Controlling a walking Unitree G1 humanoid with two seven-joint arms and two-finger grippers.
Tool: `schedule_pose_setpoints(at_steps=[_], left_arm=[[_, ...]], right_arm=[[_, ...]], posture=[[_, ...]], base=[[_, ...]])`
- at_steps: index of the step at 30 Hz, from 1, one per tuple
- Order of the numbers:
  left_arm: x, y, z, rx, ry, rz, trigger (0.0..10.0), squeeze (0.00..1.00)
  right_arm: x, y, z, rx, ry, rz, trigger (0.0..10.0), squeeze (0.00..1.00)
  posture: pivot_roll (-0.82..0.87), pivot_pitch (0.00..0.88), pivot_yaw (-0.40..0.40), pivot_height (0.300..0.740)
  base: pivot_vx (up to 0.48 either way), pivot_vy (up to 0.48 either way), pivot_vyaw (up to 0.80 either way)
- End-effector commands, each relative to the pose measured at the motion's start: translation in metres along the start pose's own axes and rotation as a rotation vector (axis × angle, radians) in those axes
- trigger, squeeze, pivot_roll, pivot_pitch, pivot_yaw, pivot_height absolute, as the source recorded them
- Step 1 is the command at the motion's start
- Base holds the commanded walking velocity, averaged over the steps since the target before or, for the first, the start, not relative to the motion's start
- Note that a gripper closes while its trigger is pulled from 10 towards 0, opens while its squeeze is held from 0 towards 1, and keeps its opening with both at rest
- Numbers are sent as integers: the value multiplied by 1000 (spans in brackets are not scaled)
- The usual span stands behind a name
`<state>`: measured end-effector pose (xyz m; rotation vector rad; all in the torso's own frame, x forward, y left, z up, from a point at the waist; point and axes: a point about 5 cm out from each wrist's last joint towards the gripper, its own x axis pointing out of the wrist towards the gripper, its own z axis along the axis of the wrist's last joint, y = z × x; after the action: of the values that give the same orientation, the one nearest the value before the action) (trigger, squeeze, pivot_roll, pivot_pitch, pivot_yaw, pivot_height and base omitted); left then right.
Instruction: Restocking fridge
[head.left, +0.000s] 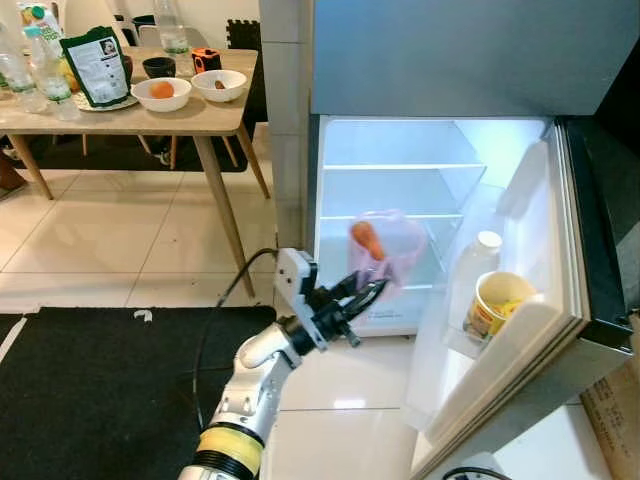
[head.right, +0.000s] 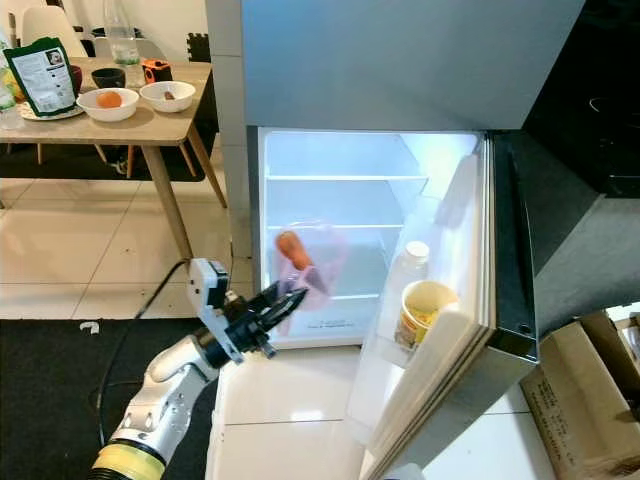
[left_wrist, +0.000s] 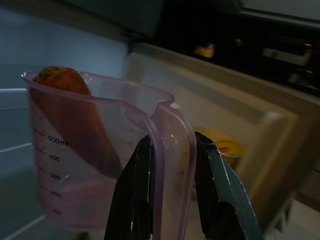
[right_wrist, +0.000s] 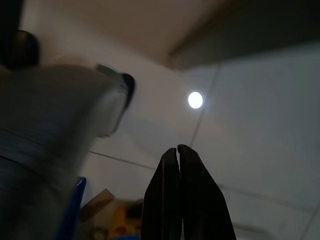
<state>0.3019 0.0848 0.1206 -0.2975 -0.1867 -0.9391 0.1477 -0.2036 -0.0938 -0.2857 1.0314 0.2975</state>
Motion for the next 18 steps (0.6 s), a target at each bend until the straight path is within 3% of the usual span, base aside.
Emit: schedule_pose_setpoints(at_steps=[1,3,8,9,11,14,17,18], left_arm=[[-2,8,3,42,4,45,10000,0],[-12,23,-1,68,26,163,10000,0],[-19,32,-7,74,41,248,10000,0],[-26,36,-14,79,70,304,10000,0],[-35,39,-22,90,105,365,10000,0],[-44,42,-28,97,136,419,10000,0],[-59,47,-42,102,199,509,10000,0],[-59,47,-42,102,199,509,10000,0]], right_arm=[[1,1,11,-15,-47,37,10000,0],[3,4,26,-39,-93,118,10000,0],[3,6,34,-67,-121,203,10000,0],[2,12,45,-59,-165,324,10000,0],[1,17,58,-43,-229,434,10000,0],[0,20,71,-21,-285,490,10000,0],[1,13,99,-28,-387,395,10000,0],[1,13,99,-28,-387,395,10000,0]], posture=[[-59,70,-50,740],[-61,66,-50,740],[-60,67,-52,740],[-58,68,-54,740],[-57,75,-53,740],[-57,81,-49,740],[-62,70,-50,740],[-62,70,-50,740]], base=[[0,0,0],[0,0,0],[0,0,0],[0,0,0],[0,0,0],[0,0,0],[0,0,0],[0,0,0]])
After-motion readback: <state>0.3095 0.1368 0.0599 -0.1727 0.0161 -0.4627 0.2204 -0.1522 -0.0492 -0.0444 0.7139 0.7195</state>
